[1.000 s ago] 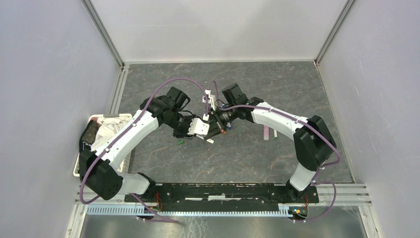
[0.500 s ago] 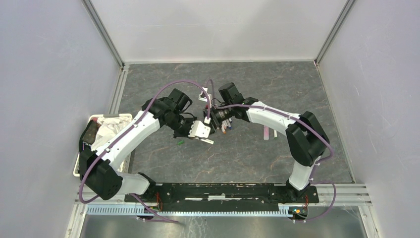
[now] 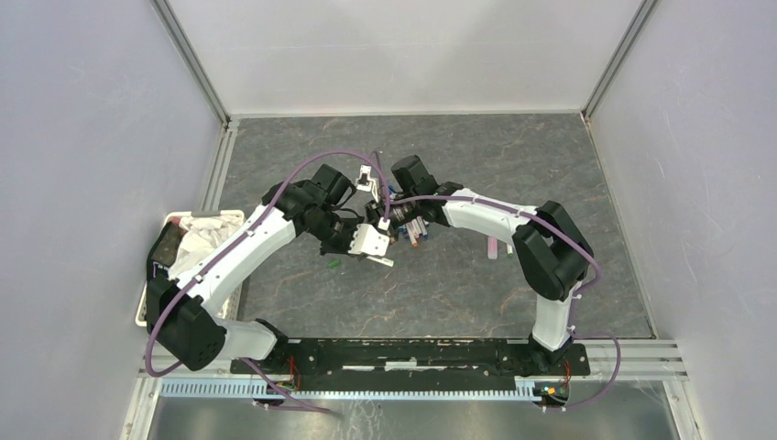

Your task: Open the pen caps

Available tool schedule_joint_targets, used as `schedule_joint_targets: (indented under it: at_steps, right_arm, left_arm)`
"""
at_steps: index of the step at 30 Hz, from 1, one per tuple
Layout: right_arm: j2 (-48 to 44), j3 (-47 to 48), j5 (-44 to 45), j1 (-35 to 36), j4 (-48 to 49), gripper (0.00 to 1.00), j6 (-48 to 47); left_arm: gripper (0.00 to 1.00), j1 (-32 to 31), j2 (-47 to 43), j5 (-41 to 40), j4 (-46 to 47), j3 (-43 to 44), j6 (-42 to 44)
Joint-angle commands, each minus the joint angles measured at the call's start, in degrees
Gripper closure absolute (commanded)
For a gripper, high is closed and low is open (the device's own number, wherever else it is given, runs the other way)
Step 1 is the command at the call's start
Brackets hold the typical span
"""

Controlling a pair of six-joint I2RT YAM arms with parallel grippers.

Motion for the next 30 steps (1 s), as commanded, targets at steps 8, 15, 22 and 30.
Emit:
schedule_joint_targets:
  at_steps: [8, 15, 22, 30]
  right_arm:
    - [-9.24, -10.72, 3.15, -2.27, -7.44, 1.00, -10.76]
    - [-14.36, -17.36, 4.64, -4.49, -7.78, 1.00, -12.72]
    - [-18.02, -16.80, 22.83, -15.25, -12.06, 1.00, -10.43]
    - [-27.27, -21.10, 55.84, -29.73, -12.16, 1.00, -5.80]
  left_arm:
    - [0.98, 3.45, 0.11, -11.49, 2.56, 1.90, 5.64]
    - [0.98, 8.68, 1.47, -11.24, 3.79, 3.66, 8.30]
    - [0.98, 6.76, 0.83, -3.01, 11.05, -4.95, -0.44]
    - [0.98, 3.29, 5.56, -6.26, 22.46, -15.37, -6.10]
